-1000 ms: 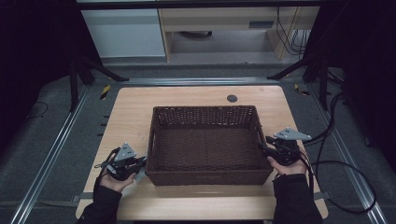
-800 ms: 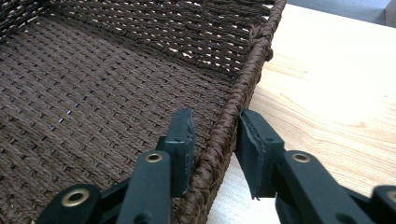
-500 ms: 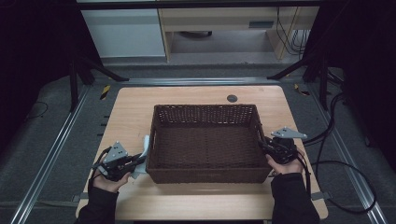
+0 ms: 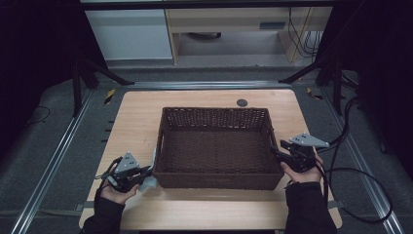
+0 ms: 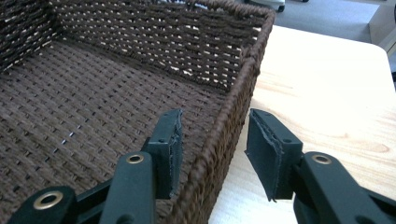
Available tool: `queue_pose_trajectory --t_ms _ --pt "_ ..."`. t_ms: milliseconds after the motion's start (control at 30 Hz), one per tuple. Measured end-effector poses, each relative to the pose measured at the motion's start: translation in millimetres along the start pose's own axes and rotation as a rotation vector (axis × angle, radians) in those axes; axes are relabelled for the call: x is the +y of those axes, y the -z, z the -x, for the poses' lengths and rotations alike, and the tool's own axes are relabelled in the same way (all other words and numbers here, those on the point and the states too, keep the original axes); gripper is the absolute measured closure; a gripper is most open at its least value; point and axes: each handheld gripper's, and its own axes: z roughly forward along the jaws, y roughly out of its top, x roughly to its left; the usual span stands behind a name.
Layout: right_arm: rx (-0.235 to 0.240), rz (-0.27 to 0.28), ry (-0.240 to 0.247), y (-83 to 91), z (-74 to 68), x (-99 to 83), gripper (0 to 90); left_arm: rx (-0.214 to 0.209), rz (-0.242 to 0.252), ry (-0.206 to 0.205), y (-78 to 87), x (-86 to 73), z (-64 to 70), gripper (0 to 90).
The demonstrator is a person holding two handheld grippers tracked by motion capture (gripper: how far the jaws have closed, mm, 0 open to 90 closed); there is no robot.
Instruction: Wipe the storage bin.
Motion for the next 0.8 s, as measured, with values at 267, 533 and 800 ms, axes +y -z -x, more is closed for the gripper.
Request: queue_pose_trajectory --t_ms 267,533,800 --pt "0.027 -0.052 0.009 -4.9 -1.6 -4.7 62.7 -0.003 -0.026 0.007 -2.1 -3.6 -0.4 82.8" --pt "-0.037 -0.072 0.01 -9.2 -7.4 -2.3 71.2 0.005 0.139 0.011 30.1 7.4 -0.3 82.8" --pt "-0.061 -0.065 -0.025 -14.6 -7.3 0.3 69.8 0.008 0.117 -0.008 23.9 9.5 0.4 82.8"
